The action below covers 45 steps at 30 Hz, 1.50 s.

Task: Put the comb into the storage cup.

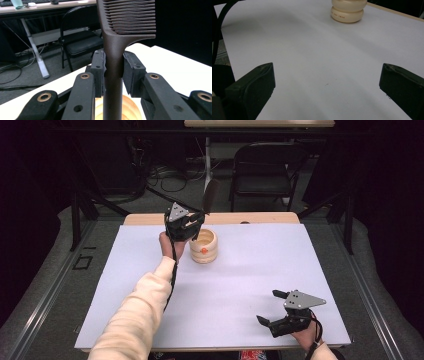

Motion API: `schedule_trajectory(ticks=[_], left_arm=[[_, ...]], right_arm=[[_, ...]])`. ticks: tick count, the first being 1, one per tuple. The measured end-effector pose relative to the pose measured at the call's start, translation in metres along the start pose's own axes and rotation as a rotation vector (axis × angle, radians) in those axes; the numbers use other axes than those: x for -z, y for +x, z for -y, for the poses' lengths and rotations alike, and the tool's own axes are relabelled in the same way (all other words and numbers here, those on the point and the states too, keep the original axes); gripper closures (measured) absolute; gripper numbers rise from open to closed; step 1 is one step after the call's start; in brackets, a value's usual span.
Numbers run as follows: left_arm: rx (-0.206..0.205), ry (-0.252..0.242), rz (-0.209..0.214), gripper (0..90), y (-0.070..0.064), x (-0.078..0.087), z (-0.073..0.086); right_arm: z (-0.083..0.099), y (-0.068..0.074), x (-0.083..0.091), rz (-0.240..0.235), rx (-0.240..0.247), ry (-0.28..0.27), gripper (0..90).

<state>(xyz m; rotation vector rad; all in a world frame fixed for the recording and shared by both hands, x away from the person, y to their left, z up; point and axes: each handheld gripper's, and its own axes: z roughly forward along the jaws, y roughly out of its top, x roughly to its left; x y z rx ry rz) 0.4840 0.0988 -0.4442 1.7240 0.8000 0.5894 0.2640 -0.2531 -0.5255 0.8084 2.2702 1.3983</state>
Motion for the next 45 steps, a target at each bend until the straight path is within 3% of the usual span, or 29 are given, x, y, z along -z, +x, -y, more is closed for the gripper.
schedule_trajectory(ticks=[25,45], left_arm=[[0.034,-0.026,-0.010,72.3,0.002,-0.017,0.013],[0.028,0.045,-0.008,72.3,0.004,-0.027,0.025]], right_arm=[[0.000,0.000,0.000,-0.002,0.000,0.001,0.0],[0.000,0.000,0.000,-0.001,0.002,-0.002,0.0]])
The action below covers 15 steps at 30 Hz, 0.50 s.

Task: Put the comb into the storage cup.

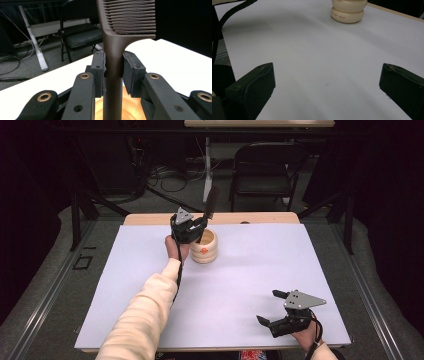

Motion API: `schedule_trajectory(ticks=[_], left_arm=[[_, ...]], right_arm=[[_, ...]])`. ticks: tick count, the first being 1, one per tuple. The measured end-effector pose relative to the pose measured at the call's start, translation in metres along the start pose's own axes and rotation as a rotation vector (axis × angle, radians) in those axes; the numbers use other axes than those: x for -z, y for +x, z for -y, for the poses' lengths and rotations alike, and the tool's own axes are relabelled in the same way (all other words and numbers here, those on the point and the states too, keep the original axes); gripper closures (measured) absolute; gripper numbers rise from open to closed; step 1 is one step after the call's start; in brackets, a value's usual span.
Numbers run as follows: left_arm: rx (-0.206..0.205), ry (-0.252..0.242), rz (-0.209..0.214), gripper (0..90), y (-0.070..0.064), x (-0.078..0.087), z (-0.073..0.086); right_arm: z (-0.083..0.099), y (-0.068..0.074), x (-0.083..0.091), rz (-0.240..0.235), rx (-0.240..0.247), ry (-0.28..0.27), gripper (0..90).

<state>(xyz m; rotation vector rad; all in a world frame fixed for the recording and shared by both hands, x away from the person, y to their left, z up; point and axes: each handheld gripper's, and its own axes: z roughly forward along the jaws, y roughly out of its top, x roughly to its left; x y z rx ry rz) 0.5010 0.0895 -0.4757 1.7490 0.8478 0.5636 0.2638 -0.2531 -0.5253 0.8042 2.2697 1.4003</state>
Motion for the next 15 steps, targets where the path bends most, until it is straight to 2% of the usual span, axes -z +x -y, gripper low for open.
schedule_trajectory(ticks=[15], left_arm=[[-0.013,0.034,-0.002,72.3,0.0001,-0.0037,0.0043]], right_arm=[[0.0000,-0.0001,0.0000,0.000,0.000,0.000,0.0]])
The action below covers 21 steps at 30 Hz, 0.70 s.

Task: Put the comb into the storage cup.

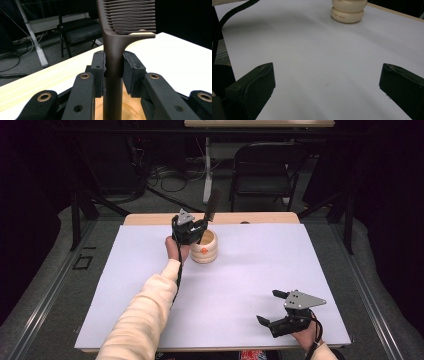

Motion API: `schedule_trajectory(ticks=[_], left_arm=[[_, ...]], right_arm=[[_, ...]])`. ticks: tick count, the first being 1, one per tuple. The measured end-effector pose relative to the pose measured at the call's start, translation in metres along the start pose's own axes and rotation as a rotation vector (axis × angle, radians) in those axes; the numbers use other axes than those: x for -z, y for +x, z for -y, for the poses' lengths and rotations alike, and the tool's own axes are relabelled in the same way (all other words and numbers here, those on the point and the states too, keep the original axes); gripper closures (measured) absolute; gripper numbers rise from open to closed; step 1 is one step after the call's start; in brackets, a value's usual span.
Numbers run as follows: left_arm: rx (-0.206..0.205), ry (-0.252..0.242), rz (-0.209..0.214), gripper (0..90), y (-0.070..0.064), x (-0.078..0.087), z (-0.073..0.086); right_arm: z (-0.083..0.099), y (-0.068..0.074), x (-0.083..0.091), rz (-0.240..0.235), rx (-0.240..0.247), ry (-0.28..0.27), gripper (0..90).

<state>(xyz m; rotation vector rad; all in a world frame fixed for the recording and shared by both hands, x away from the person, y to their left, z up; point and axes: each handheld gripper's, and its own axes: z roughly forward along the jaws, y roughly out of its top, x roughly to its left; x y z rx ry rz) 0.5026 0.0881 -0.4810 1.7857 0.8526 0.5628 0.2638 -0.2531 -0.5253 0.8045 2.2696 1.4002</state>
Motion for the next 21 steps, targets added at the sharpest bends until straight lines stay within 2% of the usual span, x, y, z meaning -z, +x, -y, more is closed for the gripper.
schedule_trajectory(ticks=[21], left_arm=[[-0.010,0.041,0.008,72.2,-0.0012,-0.0051,0.0085]], right_arm=[[0.0000,0.0000,0.0006,-0.001,0.000,-0.004,0.0]])
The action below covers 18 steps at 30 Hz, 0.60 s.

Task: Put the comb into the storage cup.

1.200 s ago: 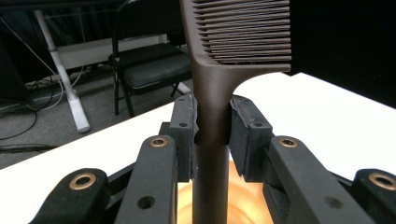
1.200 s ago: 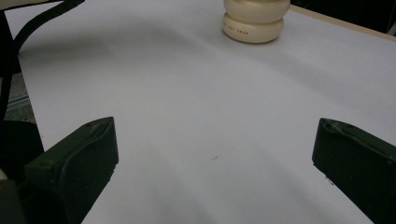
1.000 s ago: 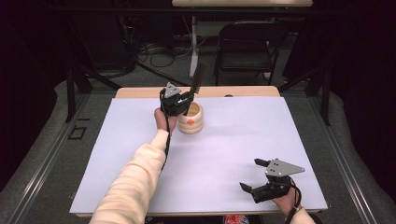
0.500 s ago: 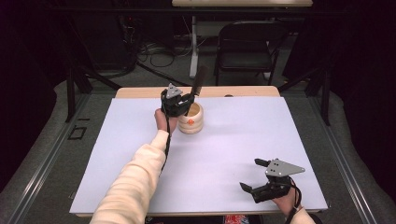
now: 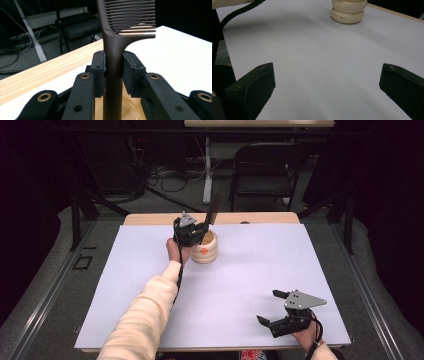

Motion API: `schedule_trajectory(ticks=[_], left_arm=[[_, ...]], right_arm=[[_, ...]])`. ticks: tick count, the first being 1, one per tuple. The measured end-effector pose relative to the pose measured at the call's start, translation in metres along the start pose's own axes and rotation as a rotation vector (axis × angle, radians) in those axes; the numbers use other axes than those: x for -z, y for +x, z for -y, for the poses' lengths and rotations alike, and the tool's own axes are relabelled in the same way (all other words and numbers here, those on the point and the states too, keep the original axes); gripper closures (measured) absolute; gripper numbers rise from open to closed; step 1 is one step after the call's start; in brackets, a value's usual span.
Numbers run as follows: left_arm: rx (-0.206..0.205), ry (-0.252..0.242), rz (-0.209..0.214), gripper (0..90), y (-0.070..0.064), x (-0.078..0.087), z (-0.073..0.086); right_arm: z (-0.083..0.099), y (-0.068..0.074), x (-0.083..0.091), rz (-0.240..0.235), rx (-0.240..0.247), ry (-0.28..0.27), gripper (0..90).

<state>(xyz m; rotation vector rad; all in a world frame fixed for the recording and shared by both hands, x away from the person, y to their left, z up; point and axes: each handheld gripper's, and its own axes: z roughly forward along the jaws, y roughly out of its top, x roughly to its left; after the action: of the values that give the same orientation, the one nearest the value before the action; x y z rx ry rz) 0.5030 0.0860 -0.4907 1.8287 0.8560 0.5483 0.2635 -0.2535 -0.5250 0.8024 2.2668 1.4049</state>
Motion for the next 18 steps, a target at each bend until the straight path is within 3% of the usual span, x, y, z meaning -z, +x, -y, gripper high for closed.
schedule_trajectory(ticks=[18], left_arm=[[-0.005,0.037,0.008,72.1,-0.0050,-0.0033,0.0065]], right_arm=[[-0.0002,0.0000,0.0007,-0.007,-0.005,-0.007,0.0]])
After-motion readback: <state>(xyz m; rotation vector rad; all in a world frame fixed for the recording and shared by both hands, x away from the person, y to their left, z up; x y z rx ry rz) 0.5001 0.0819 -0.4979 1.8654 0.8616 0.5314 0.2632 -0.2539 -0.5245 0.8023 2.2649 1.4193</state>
